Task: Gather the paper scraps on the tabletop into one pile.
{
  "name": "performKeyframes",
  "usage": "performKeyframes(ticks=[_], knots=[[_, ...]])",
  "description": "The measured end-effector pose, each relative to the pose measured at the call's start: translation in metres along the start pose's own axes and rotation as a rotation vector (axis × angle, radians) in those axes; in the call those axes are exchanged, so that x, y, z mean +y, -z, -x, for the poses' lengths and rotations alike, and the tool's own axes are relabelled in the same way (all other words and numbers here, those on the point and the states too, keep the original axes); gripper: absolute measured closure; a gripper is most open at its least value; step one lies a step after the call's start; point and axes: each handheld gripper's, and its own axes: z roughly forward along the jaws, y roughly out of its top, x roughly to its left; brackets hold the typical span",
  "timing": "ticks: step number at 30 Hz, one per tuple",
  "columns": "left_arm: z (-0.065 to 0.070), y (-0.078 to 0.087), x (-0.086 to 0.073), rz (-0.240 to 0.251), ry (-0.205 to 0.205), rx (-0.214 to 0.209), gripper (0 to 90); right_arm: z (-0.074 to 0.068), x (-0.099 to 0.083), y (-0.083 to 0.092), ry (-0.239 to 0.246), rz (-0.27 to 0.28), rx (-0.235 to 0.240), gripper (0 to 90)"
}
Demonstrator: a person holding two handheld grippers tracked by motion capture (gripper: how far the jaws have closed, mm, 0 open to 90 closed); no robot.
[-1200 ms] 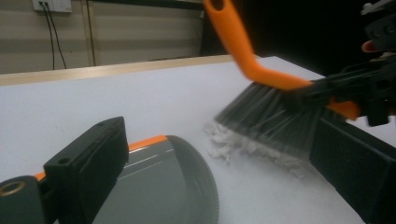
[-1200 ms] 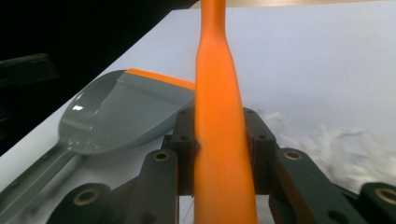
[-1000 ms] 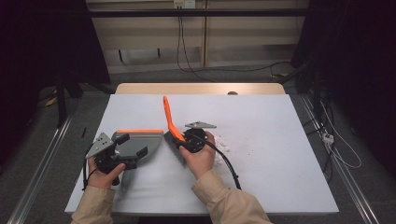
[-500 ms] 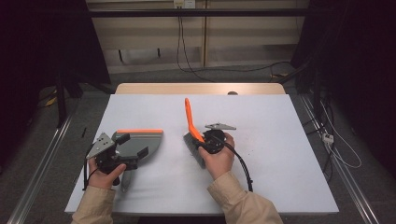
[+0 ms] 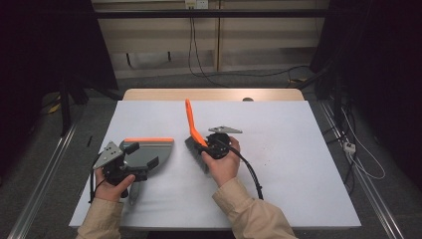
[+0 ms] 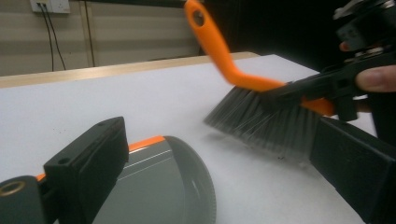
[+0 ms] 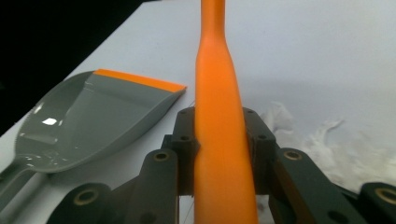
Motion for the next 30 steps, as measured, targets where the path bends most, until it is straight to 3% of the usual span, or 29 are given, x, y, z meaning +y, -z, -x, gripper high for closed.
performKeyframes(ticks=[3,5,7,12,17,19,25,28,30], knots=[[0.0,0.0,0.0,-0.001,0.001,0.0,4.5,0.0,-0.003,-0.015,-0.019,-0.025,-0.003,71.6],[-0.001,0.0,0.0,0.003,0.005,0.002,4.6,0.001,-0.002,-0.017,-0.002,-0.023,-0.036,71.6],[-0.002,0.0,0.0,0.004,0.006,0.004,4.6,0.006,-0.001,-0.014,-0.027,-0.046,-0.035,71.5],[-0.001,0.0,0.0,-0.002,-0.001,0.004,4.6,0.021,-0.003,0.007,-0.009,-0.053,-0.09,71.5],[0.001,-0.001,0.0,-0.004,-0.001,0.005,4.5,0.034,-0.006,0.023,-0.046,-0.038,-0.08,71.6],[0.001,-0.001,0.0,-0.004,-0.002,0.008,4.5,0.034,-0.004,0.03,-0.061,-0.012,-0.039,71.5],[0.0,0.001,0.0,-0.008,-0.004,0.021,4.6,0.034,0.008,0.043,-0.045,0.045,0.019,71.5],[0.0,0.003,0.001,-0.017,0.027,0.009,4.7,0.038,0.015,0.049,-0.048,0.068,0.034,71.6],[0.001,0.004,0.003,-0.036,0.012,0.023,5.1,0.043,0.02,0.054,-0.038,0.084,0.042,71.6]])
